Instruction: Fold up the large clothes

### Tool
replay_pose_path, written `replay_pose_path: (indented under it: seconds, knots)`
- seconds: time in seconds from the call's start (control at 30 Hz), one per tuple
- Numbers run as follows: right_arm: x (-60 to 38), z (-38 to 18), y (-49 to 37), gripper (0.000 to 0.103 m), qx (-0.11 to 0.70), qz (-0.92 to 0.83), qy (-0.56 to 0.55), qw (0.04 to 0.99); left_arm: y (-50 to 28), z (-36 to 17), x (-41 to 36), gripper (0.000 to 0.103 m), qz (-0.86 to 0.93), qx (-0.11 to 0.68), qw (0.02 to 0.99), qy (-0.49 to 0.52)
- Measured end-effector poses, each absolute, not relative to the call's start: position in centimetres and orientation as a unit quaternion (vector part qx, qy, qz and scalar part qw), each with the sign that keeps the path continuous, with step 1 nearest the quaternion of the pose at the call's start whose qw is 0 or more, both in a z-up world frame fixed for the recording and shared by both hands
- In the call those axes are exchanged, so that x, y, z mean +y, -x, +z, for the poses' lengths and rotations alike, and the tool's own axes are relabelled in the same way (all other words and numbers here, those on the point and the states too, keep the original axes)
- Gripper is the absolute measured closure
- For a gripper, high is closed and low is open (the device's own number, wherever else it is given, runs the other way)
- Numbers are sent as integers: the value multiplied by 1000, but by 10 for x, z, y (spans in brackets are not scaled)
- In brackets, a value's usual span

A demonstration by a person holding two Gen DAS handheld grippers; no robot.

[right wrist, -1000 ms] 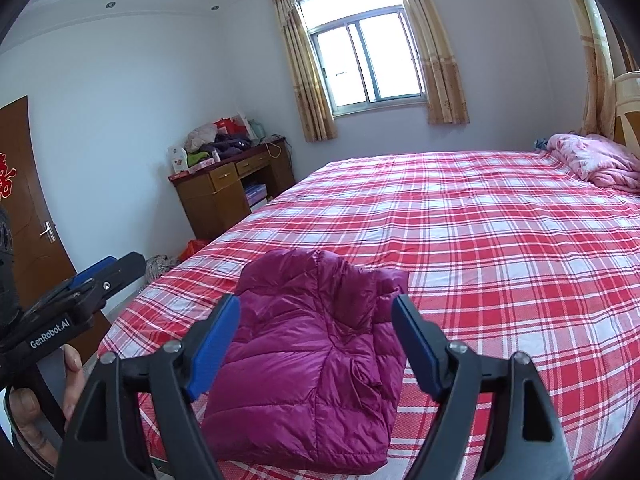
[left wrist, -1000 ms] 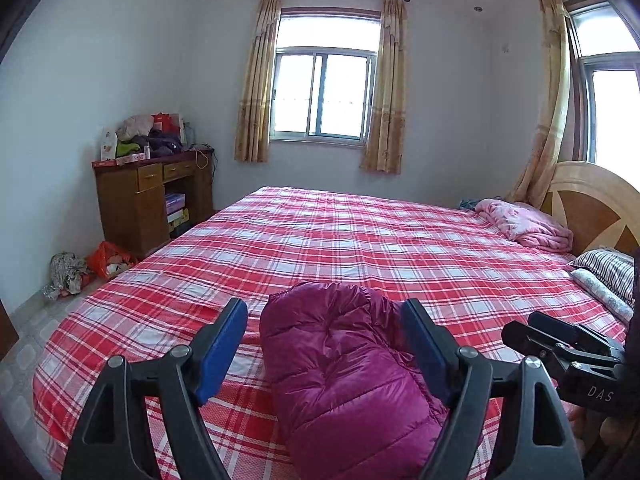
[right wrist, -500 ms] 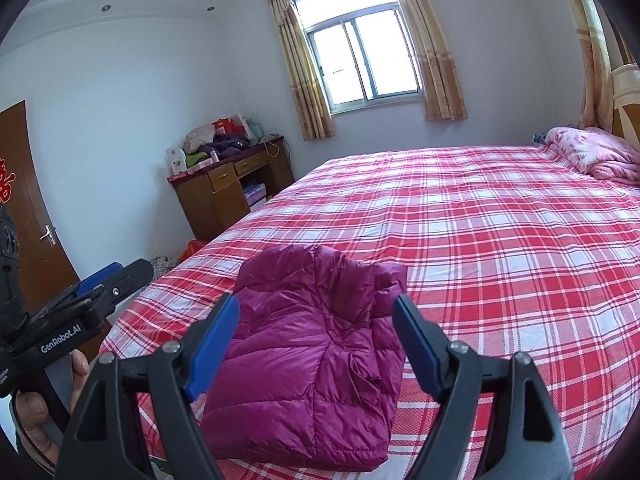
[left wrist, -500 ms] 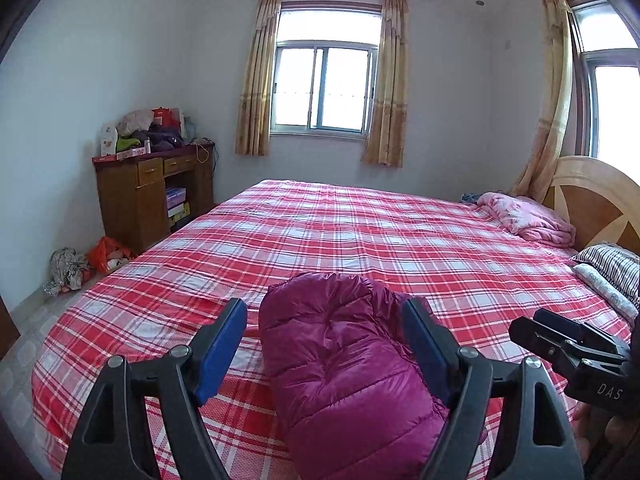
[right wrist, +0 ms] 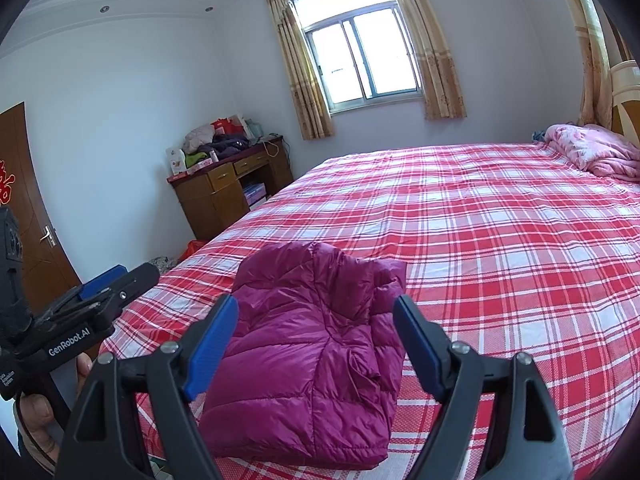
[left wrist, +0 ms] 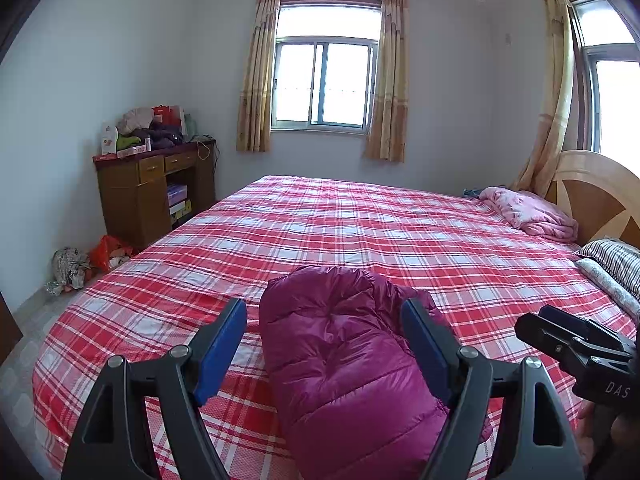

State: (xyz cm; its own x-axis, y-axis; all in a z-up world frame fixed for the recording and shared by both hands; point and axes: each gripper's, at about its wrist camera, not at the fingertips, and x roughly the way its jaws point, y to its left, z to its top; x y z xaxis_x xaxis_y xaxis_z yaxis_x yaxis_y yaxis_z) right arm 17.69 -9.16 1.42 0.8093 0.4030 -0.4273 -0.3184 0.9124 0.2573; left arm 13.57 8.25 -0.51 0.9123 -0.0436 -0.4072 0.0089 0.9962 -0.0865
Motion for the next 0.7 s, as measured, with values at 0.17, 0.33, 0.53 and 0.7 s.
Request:
replay_pose_path:
  seconds: [0.17,0.33,0.53,0.7]
  knots:
    - [-92,14,-175,20,240,192,-87,948,-136,-6,83,23,-7,211,977,39]
    - [-91,16,-174,20,237,194,-87,948,-137,-6,83,23,-5,213,976,40]
    - [-90,18,-173,20,234,197,-86,948,-138,-8,81,23,-8,216,976,39]
    - [-89,18,-172,20,234,200,-83,948,-140,-10,81,23,-6,219,975,38]
